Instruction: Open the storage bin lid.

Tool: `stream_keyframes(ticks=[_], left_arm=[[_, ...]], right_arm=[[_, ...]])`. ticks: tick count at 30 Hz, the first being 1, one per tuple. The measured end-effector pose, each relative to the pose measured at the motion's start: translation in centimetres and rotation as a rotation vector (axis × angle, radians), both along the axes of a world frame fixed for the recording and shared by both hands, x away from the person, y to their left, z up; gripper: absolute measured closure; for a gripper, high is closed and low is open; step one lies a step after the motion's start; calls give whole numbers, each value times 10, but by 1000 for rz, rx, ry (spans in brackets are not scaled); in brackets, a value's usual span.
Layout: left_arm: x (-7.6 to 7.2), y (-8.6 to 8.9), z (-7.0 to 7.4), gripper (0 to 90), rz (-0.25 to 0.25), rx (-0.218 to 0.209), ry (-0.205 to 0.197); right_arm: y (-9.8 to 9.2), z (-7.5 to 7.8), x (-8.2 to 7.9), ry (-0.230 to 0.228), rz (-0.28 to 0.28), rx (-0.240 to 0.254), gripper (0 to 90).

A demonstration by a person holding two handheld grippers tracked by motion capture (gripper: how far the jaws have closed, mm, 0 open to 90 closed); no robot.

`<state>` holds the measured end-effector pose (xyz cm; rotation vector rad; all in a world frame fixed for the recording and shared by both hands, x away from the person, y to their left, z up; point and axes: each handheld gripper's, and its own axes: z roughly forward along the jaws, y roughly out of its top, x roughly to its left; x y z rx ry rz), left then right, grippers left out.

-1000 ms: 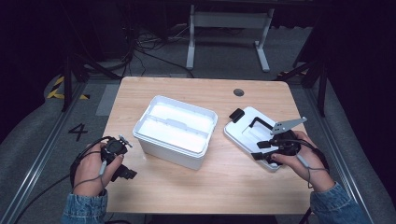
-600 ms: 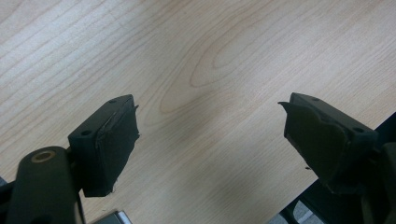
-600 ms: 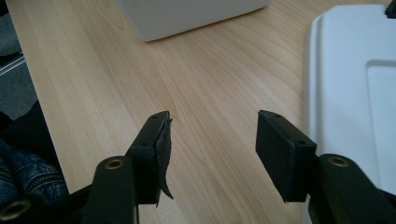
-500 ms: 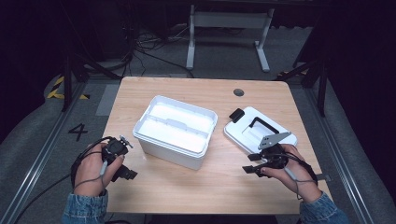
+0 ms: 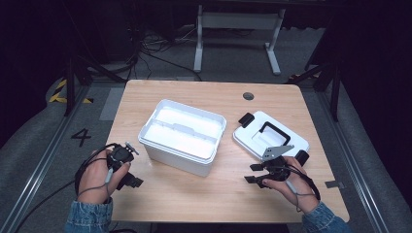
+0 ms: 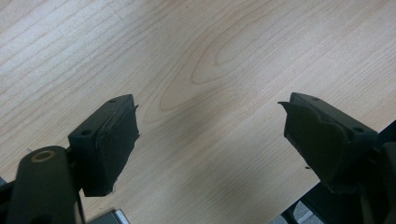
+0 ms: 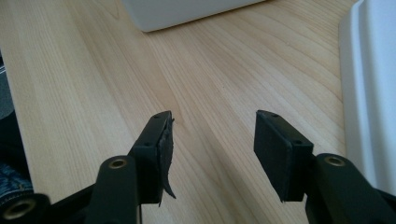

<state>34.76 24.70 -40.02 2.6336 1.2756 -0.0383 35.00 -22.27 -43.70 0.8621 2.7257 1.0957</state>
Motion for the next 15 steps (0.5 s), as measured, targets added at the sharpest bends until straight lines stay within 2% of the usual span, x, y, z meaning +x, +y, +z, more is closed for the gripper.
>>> stream_keyframes(ticks=[1,3,5,10,14,15], left_arm=[[-1,-1,-1,183,10,0,3],[-1,0,-2,183,1,5,-7],[-1,0,-2,183,-4,1,0],[-1,1,-2,183,-1,-8,-3],[-2,5,-1,183,19,-14,-15],[-2,7,-1,183,21,-20,-28]], right_arm=[[2,-5,-1,-6,1,7,481],[4,-11,-3,-13,4,10,481],[6,-17,-4,-11,21,14,481],[9,-25,-7,-37,34,26,482],[13,-32,-9,-66,39,13,482],[13,-32,-9,-71,41,18,482]])
